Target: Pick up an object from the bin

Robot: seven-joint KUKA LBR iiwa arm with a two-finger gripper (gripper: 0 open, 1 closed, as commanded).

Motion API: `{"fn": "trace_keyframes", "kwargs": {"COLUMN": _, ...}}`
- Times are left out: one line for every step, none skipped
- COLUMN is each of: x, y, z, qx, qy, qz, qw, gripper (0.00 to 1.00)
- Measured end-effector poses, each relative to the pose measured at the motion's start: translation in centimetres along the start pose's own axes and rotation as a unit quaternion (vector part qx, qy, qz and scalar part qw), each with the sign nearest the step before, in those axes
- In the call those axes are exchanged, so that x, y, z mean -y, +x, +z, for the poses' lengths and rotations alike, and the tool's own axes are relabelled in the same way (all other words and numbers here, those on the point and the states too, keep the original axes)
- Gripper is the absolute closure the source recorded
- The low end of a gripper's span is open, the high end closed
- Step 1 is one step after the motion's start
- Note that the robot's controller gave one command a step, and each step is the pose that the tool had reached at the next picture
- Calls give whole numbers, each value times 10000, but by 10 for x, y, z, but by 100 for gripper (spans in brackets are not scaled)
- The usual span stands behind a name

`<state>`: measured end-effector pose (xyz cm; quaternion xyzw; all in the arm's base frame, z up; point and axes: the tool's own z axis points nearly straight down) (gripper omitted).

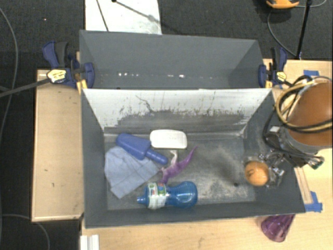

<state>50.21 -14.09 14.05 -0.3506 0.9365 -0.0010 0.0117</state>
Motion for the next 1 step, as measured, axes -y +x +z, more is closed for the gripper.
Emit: {"fn": "trace_keyframes", "kwargs": {"x": -10, "y": -1, "z": -11, "qx": -73, "qy": -120, "qz": -38, "qw": 9999, "gripper": 100}}
